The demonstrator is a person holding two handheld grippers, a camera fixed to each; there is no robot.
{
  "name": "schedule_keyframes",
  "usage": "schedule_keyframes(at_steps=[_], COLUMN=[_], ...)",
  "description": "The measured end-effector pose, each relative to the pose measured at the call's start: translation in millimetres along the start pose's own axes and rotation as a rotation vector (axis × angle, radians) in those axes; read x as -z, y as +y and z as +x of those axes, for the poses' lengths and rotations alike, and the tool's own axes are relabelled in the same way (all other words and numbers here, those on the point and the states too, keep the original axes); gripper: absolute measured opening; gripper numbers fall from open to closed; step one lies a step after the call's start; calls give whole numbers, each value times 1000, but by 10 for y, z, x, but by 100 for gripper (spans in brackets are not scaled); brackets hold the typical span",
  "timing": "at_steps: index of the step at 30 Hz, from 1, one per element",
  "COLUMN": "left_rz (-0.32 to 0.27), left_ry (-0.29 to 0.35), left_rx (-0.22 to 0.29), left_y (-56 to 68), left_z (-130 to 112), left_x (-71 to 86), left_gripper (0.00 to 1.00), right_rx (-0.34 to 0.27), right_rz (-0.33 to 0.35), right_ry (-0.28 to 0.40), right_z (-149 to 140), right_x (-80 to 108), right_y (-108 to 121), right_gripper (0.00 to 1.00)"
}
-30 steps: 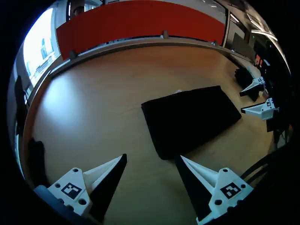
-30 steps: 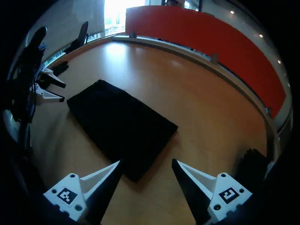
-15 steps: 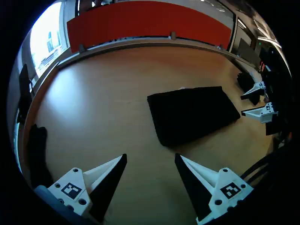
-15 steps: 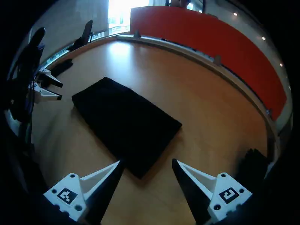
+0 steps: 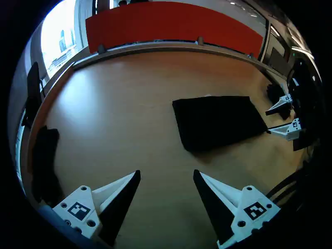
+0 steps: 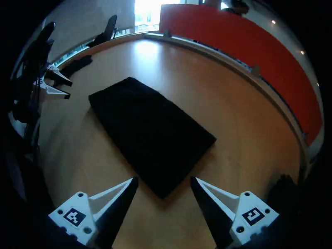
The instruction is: Fold towel
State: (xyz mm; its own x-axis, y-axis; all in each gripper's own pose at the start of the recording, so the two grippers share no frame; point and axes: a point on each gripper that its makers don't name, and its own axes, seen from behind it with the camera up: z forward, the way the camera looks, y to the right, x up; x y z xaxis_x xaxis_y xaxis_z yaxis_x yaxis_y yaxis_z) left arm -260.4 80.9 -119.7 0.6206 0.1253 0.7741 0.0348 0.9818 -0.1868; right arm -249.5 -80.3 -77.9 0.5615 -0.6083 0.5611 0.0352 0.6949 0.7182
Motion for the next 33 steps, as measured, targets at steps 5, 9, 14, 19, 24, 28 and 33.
schedule_keyframes(at_steps=[5,9,14,19,24,28,33], left_rz=[9,14,21,24,26,26,25], left_ry=[-1,-2,-3,-4,-4,-3,-2], left_rx=[13,22,31,34,34,33,30], left_y=[-29,-53,-88,-110,-122,-128,-132], left_z=[-48,-78,-115,-130,-145,-151,-148], left_x=[42,74,98,113,125,133,137], left_gripper=[94,94,94,94,94,94,94], right_rx=[26,40,49,53,53,42,30], right_rz=[21,28,35,50,67,66,68], right_ry=[-23,-41,-67,-87,-100,-104,-104], right_z=[-51,-91,-161,-231,-272,-285,-302], right_x=[4,2,-9,-7,-12,-19,-23], right_y=[-18,-8,4,-16,-53,-56,-63], right_gripper=[93,87,77,66,51,38,25])
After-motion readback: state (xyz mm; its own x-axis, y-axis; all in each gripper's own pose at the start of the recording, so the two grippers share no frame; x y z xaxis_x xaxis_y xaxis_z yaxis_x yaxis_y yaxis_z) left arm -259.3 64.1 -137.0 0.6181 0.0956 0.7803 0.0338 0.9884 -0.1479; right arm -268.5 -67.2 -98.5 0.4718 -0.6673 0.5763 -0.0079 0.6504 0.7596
